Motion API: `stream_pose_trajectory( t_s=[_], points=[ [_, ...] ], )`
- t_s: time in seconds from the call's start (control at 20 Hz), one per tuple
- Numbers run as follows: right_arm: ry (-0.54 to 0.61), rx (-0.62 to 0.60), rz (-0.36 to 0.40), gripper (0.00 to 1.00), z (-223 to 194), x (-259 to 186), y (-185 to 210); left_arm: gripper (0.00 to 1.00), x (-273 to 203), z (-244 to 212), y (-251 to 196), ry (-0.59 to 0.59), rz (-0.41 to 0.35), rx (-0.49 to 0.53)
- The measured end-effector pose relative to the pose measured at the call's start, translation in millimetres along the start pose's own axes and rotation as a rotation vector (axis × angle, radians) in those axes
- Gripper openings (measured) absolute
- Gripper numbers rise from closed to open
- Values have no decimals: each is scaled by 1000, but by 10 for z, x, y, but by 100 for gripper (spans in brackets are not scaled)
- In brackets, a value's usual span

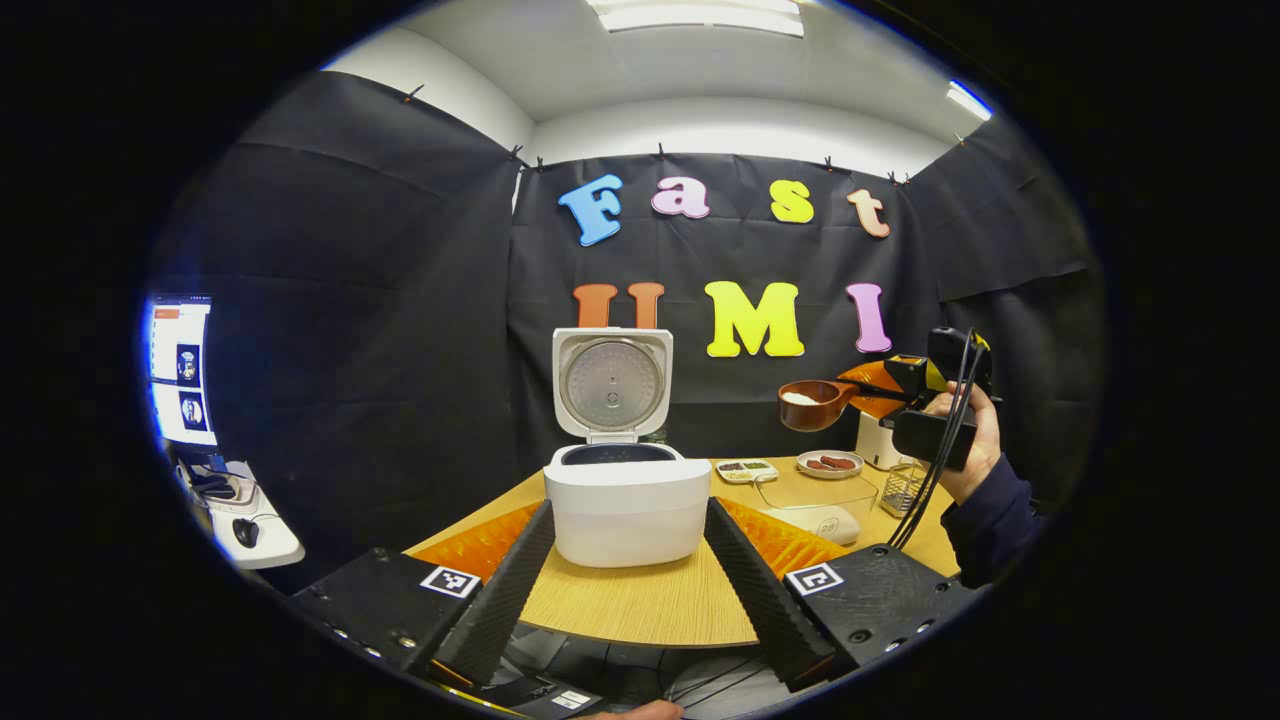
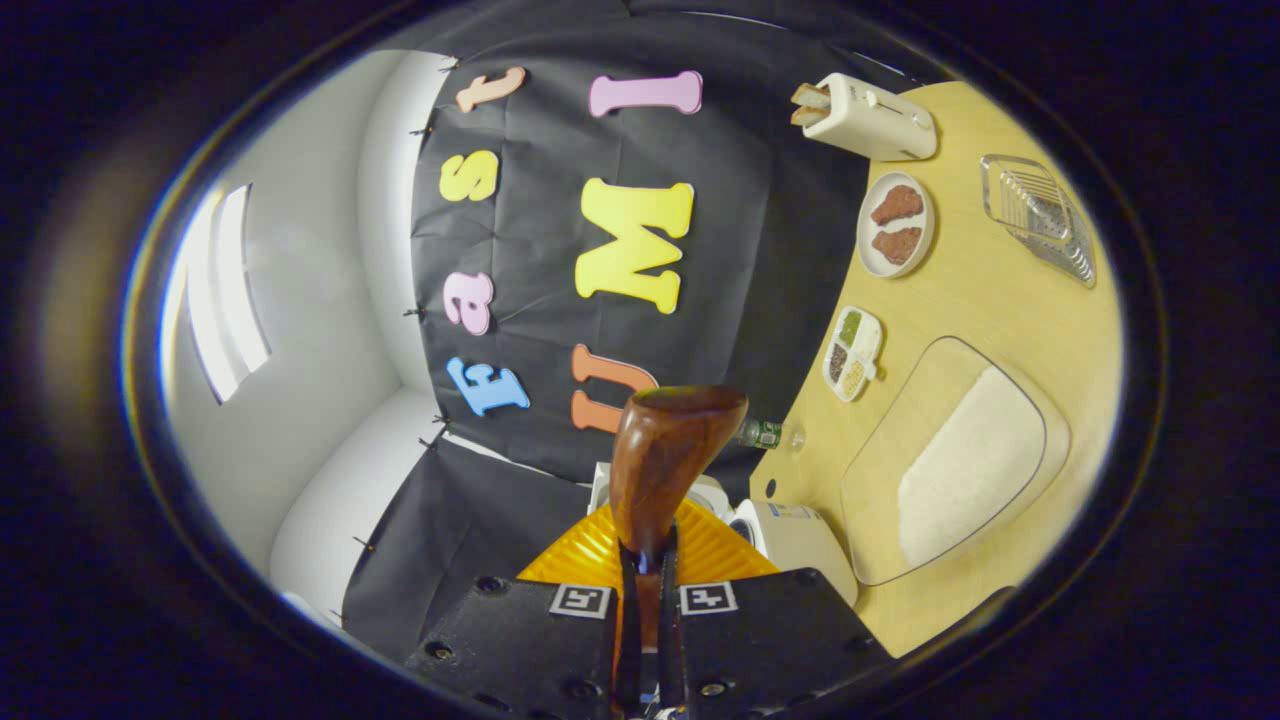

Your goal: Close the left gripper, press the button to open the rice cooker; take a wooden spoon from the chopstick holder with the right hand, scoop a spoonful of rice and pour it into the rice cooker, then put the wooden spoon back into the chopstick holder.

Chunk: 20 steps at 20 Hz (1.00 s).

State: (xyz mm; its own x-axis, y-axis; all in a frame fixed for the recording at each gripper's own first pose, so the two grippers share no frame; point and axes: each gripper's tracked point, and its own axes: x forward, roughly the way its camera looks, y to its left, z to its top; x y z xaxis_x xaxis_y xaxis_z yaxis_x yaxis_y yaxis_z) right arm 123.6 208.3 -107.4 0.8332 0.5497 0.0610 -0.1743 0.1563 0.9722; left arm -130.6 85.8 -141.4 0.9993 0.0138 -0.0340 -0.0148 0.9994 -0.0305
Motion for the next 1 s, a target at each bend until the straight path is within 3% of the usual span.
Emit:
stream_pose_trajectory(
  t_s=[0.3, 0.65, 1.0],
  points=[
    [39, -29, 16, 11, -319, 514, 332, 95, 36, 36, 116, -7, -1, 0],
    [87, -39, -10, 11, -624, 1185, 330, 96, 231, -106, 405, 23, 26, -24],
    [105, -249, -89, 12, -887, 1908, 223, 95, 439, -234, 636, 42, 38, -44]
  ],
)
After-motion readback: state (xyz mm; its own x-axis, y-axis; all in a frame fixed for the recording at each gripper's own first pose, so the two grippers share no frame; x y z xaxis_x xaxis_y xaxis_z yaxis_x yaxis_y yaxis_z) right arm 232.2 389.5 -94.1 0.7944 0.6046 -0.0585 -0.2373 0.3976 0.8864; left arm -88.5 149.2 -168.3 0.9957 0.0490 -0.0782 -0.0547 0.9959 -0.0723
